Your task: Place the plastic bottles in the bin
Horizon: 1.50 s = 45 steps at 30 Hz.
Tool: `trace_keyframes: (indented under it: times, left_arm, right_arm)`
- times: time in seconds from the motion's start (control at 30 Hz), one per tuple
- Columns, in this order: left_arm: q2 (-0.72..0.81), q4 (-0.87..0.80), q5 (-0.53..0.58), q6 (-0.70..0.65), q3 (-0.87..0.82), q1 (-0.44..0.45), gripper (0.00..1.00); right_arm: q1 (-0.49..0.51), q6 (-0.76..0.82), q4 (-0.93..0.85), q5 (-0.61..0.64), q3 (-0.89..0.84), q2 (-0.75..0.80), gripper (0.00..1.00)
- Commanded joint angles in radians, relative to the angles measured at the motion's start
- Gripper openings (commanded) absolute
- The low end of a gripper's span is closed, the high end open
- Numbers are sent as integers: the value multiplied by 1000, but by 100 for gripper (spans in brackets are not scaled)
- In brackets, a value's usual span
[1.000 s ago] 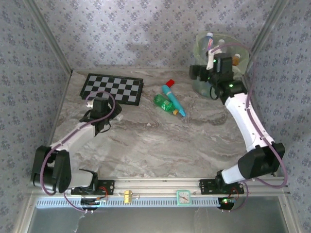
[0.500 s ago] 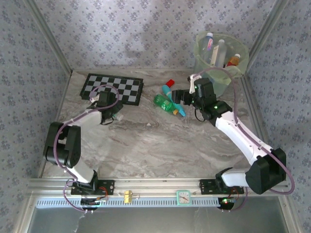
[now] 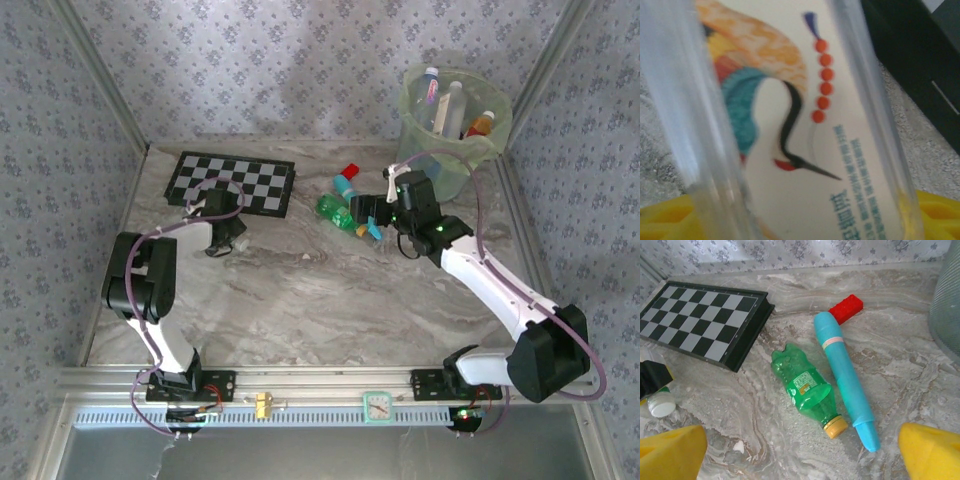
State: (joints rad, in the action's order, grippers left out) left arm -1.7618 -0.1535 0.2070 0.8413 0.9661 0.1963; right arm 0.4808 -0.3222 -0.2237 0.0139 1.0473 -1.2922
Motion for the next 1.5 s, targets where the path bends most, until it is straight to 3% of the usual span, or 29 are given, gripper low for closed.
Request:
trace_keyframes:
  times: [0.0,0.33,0.53,0.8,1.13,1.47]
  left_arm:
    - [-3,29,-28,-6,16,-7,66]
    - [202,187,-89,-63,-162,14,54]
    - [377,277,-110,-204,-236,132,54]
    - [528,426,-242,-357,-285,294,53]
    - [546,480,-376,-429,-240,423,52]
    - [526,488,-465,-423,-201,461,52]
  right_arm:
    - [14,-14,20,-23,-1,1,100]
    - [24,-31,38,-70,5,0,100]
    - [24,-79,78,-144,8,-2,100]
    - [22,-173,194,-333,15,-25,100]
    - [35,-299,398,-521,24,-112,91]
    - [88,-359,508,-594,49,-190,85]
